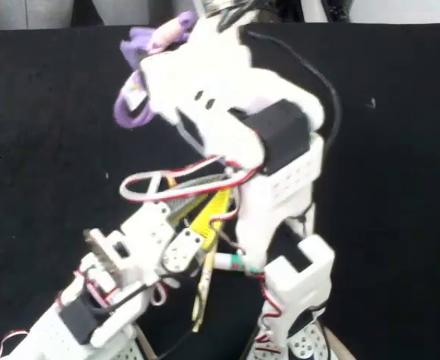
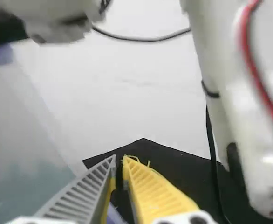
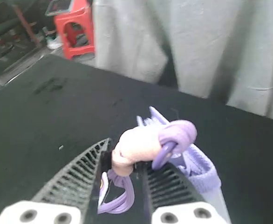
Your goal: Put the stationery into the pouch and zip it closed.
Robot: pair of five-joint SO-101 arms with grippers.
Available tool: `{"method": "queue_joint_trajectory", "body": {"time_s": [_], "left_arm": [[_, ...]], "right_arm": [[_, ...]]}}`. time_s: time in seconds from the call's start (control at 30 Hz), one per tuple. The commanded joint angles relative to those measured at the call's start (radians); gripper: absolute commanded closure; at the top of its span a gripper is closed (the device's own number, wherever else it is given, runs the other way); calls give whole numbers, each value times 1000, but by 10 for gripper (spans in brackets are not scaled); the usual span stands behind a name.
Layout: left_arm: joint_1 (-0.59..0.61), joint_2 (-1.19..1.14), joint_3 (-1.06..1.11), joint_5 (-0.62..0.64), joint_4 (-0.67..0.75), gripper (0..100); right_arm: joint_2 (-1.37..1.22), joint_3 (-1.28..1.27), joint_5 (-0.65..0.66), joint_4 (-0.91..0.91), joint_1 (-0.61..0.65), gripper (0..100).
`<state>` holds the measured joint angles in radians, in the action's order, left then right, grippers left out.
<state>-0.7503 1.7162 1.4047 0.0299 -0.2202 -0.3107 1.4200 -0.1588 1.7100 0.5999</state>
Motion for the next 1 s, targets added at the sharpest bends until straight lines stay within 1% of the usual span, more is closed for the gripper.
{"method": "queue_joint_trajectory", "body": {"time_s": [0.0,0.1,0.13,0.33,0.4,0.5,0.8,0.83,0.9,0.97], "left_arm": [[-10,-43,19,15,107,970],[-7,-43,27,12,104,970],[12,-43,38,12,104,970],[229,-43,74,18,110,970],[282,-43,73,18,110,970],[328,-43,82,18,112,970],[338,-43,82,18,104,969],[335,-43,82,18,104,955],[329,-43,84,21,103,896],[329,-43,88,69,94,858]], "right_arm": [[61,50,15,12,32,988],[68,54,18,26,37,988],[74,65,17,31,38,988],[122,119,20,51,32,988],[136,117,20,54,32,988],[148,117,18,57,37,988],[139,117,20,55,35,988],[137,116,20,55,35,988],[137,116,21,54,35,988],[136,116,21,49,35,988]]}}
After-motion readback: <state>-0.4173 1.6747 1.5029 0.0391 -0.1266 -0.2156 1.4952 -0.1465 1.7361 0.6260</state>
